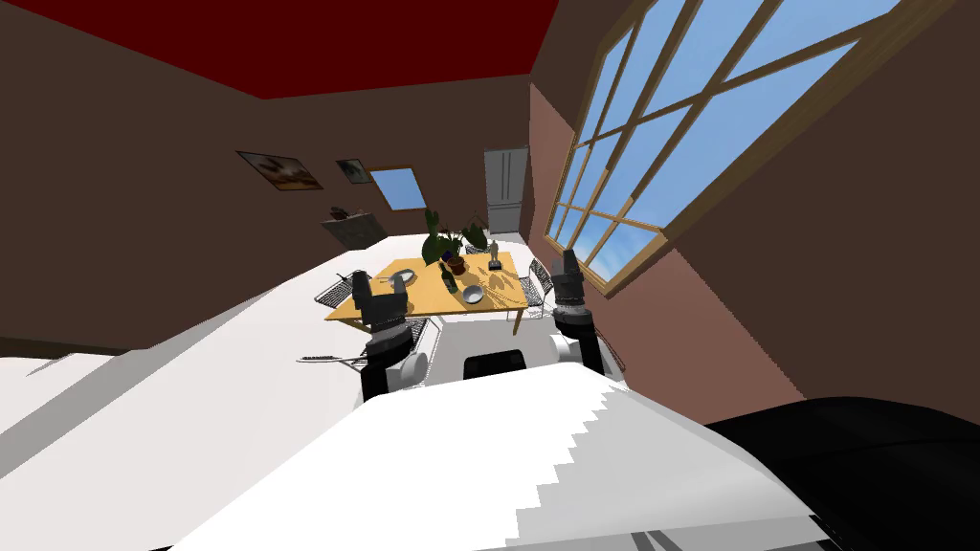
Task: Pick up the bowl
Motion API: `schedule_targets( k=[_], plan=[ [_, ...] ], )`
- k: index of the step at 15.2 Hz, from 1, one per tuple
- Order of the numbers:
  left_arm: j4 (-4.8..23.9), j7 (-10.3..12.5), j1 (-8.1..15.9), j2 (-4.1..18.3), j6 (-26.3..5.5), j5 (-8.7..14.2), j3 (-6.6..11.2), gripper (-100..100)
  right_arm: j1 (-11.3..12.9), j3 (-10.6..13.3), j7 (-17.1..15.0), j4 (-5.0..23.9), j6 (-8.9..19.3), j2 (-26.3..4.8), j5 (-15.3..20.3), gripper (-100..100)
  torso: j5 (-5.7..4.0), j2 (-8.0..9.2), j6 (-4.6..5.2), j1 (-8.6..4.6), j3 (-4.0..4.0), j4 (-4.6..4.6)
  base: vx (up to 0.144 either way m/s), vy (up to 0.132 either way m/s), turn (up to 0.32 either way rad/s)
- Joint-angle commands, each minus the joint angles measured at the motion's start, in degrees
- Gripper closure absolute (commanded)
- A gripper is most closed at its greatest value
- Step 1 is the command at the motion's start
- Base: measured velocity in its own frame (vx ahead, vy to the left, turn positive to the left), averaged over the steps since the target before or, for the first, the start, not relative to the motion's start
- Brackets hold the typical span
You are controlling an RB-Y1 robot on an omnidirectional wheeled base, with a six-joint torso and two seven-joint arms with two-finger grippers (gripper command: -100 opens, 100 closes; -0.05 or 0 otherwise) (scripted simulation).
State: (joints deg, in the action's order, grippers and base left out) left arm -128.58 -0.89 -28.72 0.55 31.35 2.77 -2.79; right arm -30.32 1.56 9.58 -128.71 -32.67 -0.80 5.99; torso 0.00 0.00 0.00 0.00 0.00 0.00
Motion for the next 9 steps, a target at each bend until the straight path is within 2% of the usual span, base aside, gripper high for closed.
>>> schedule_targets(
  k=[1,4,7,9],
  plan=[
    [0.4,-0.1,0.3,1.7,-0.7,0.1,0.04,-100,0.0,0.0,0.0,0.0,0.0,0.0,0.0,0,0.00,0.00,0.00,0.00,0.00,0.00,0.003,-0.003,-0.011],
    [2.1,-0.7,1.3,5.4,-3.6,0.3,0.21,-100,0.0,0.0,0.0,0.0,0.0,0.0,0.0,0,-0.01,-0.04,0.01,-0.03,-0.02,-0.01,0.012,-0.017,-0.028],
    [2.9,-1.0,1.8,6.5,-4.9,0.4,0.29,-100,0.0,0.0,0.0,0.0,0.0,0.0,0.0,0,-0.01,-0.09,0.01,-0.07,-0.05,-0.02,0.019,-0.022,-0.021],
    [4.9,-1.7,3.1,8.6,-8.1,0.6,0.48,-100,0.0,0.0,0.0,0.0,0.0,0.0,0.0,0,-0.02,-0.09,0.01,-0.09,-0.05,-0.02,0.020,-0.027,-0.041]
  ],
)
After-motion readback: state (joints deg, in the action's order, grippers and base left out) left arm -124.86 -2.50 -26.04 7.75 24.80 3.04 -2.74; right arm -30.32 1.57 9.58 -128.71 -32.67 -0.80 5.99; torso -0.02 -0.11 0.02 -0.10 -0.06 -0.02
